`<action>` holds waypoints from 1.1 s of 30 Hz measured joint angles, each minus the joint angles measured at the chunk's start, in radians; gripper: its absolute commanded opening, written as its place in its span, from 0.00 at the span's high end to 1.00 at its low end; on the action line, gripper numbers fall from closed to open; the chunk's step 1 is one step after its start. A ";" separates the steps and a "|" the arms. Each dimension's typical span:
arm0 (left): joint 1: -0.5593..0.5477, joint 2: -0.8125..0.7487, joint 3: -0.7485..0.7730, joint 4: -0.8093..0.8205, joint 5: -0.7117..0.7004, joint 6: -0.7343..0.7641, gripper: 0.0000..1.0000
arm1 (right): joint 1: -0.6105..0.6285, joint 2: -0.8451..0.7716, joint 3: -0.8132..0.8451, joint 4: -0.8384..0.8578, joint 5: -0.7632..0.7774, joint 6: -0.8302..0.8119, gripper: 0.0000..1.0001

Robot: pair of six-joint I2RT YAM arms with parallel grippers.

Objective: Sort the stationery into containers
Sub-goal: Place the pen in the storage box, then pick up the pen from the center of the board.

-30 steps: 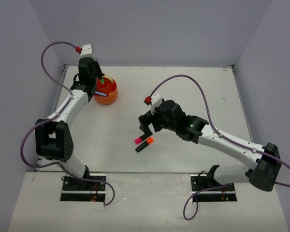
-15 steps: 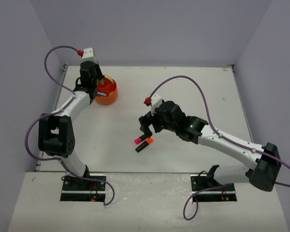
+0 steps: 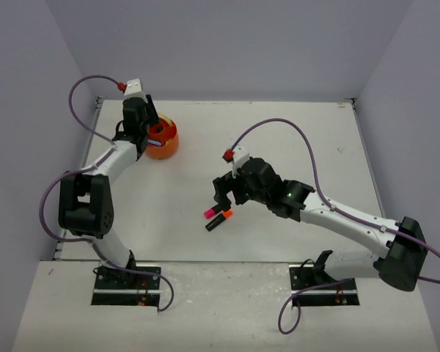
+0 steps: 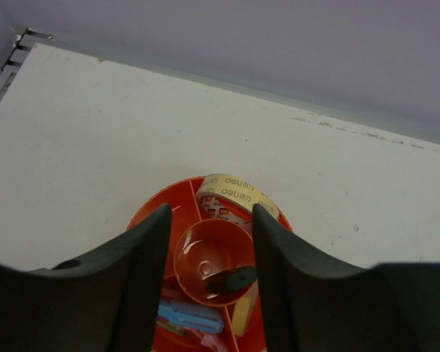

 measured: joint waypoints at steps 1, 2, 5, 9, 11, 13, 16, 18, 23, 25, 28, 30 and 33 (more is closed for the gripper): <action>0.000 -0.023 -0.001 -0.021 -0.003 -0.011 0.35 | 0.000 0.002 -0.006 0.004 0.022 0.035 0.01; 0.000 -0.055 0.000 -0.049 -0.005 -0.023 0.23 | 0.000 0.006 -0.011 0.006 0.044 0.072 0.01; 0.000 -0.180 0.033 -0.158 -0.007 -0.078 0.00 | 0.000 0.030 -0.022 0.005 0.083 0.200 0.01; 0.002 -0.373 0.099 -0.289 0.036 -0.123 0.00 | -0.002 0.089 -0.033 0.005 0.090 0.347 0.01; 0.002 -0.486 0.097 -0.341 0.055 -0.142 0.00 | 0.002 0.122 -0.033 -0.005 0.103 0.406 0.01; 0.002 -0.591 0.078 -0.386 0.077 -0.156 0.00 | 0.016 0.153 -0.032 -0.029 0.143 0.464 0.01; 0.002 -0.742 -0.014 -0.442 0.115 -0.166 0.00 | 0.074 0.219 -0.002 -0.122 0.243 0.571 0.01; 0.001 -0.817 -0.068 -0.506 0.129 -0.162 0.00 | 0.107 0.260 0.022 -0.188 0.289 0.659 0.02; 0.001 -0.902 -0.163 -0.613 0.126 -0.107 0.00 | 0.164 0.333 0.062 -0.253 0.314 0.784 0.11; 0.001 -0.927 -0.216 -0.640 0.120 -0.088 0.00 | 0.181 0.378 0.097 -0.288 0.322 0.831 0.15; 0.001 -0.950 -0.288 -0.674 0.121 -0.071 0.00 | 0.204 0.496 0.205 -0.354 0.334 0.904 0.22; 0.001 -0.956 -0.323 -0.682 0.128 -0.063 0.00 | 0.212 0.559 0.260 -0.394 0.342 0.944 0.25; 0.001 -0.963 -0.366 -0.683 0.139 -0.056 0.00 | 0.216 0.601 0.284 -0.431 0.347 0.988 0.27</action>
